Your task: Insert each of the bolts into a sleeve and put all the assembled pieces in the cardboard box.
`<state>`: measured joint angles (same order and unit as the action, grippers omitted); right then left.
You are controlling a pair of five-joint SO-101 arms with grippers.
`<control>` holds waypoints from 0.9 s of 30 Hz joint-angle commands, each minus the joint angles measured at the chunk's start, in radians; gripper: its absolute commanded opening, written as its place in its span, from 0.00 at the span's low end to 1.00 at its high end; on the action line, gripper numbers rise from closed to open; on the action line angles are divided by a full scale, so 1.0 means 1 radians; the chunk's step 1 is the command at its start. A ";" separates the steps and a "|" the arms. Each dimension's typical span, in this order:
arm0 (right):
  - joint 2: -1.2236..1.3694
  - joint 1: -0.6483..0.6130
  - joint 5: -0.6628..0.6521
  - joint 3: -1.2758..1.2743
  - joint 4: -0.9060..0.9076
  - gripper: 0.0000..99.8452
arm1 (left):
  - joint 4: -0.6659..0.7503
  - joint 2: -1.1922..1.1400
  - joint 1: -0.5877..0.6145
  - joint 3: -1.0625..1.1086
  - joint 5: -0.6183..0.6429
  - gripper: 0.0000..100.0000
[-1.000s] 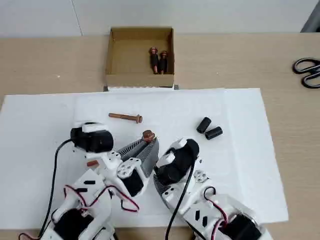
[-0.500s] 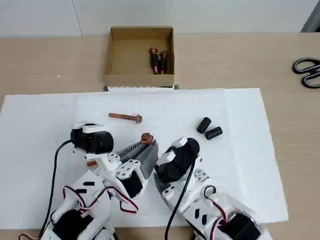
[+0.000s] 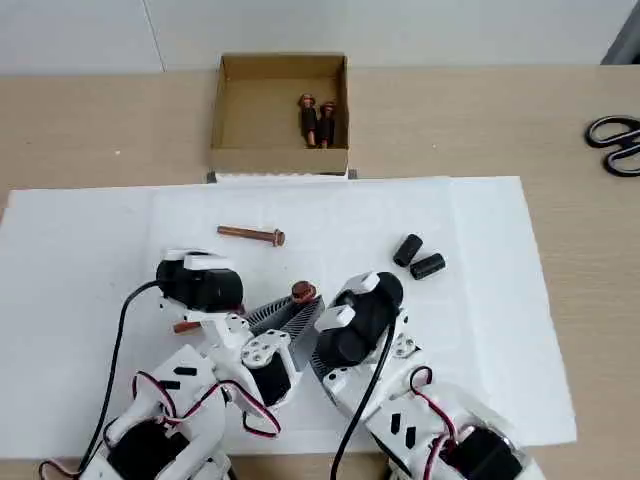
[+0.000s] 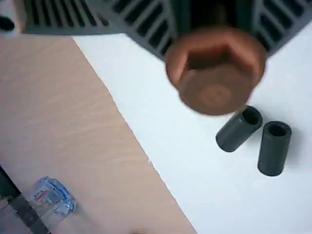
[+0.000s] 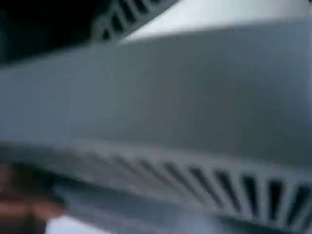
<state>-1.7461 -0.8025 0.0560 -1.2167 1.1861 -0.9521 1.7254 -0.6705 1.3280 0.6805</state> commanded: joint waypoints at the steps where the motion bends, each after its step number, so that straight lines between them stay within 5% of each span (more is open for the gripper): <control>1: -0.015 0.013 -0.048 0.031 -0.036 0.00 | -0.015 -0.012 -0.015 -0.001 -0.006 0.00; 12: -0.008 0.013 -0.058 0.018 -0.077 0.00 | -0.069 -0.009 -0.015 0.001 -0.054 0.01; 20: -0.007 0.013 -0.057 0.017 -0.068 0.00 | -0.071 -0.009 -0.015 0.025 -0.064 0.25; 27: -0.015 0.013 -0.052 -0.025 -0.068 0.00 | -0.069 -0.008 -0.014 0.019 -0.097 0.28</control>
<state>-1.7446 -0.7979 0.0084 -1.2536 1.1661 -1.0088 1.7285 -0.6797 1.3525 0.5992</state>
